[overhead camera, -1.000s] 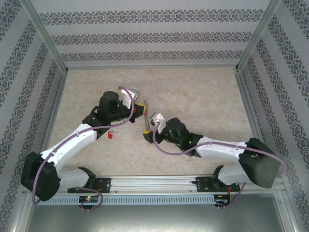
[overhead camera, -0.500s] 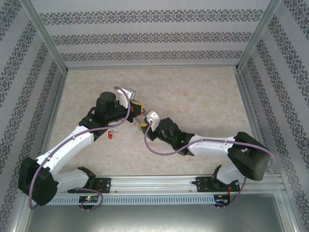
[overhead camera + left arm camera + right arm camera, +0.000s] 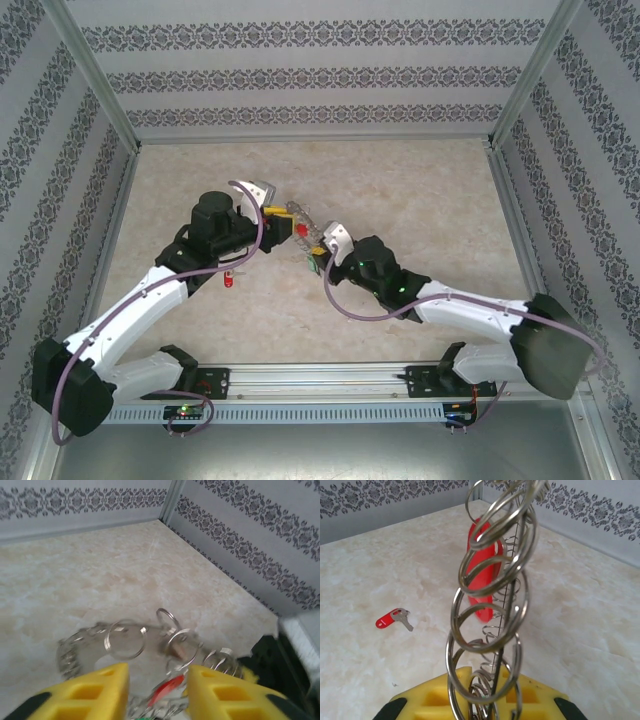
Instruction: Put the keys on the keyring
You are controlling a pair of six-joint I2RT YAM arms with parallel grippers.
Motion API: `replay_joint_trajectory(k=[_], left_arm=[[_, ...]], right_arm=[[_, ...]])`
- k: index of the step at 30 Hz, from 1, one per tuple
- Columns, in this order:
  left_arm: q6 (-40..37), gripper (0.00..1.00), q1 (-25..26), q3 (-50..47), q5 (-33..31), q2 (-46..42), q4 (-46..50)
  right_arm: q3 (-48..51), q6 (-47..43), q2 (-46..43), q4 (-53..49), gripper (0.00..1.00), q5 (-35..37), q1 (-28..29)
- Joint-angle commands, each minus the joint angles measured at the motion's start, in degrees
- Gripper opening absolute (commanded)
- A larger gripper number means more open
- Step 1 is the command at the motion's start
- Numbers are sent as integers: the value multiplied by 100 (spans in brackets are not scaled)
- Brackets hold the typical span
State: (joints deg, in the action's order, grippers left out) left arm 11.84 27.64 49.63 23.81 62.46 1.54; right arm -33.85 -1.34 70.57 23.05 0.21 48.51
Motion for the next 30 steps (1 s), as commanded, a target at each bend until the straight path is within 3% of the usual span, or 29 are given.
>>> replay_joint_trajectory(k=[1, 4, 8, 13, 16, 19, 30], left_arm=[[-447, 52, -58, 74, -177, -390, 361], [-980, 68, -108, 173, -427, -715, 717], [-1923, 81, -311, 437, -276, -1019, 1125], [-3324, 91, -574, 988, 1407, -911, 2120], [-3682, 92, -633, 1030, 1788, -879, 2237], [-3686, 92, -727, 879, 2246, -885, 2000], [-4416, 88, -785, 936, 3902, -794, 2560]], right_arm=[[108, -557, -591, -422, 0, -534, -273], [4, -1019, -1067, -1213, 0, -1126, -641], [-180, -1457, -1664, -2025, 0, -2112, -1214], [-594, -1899, -2021, -2724, 0, -3784, -1758], [-736, -2282, -2079, -2851, 0, -4668, -1852], [-804, -2332, -2071, -2652, 0, -5037, -1863], [-1327, -2315, -1746, -2470, 0, -6073, -1878]])
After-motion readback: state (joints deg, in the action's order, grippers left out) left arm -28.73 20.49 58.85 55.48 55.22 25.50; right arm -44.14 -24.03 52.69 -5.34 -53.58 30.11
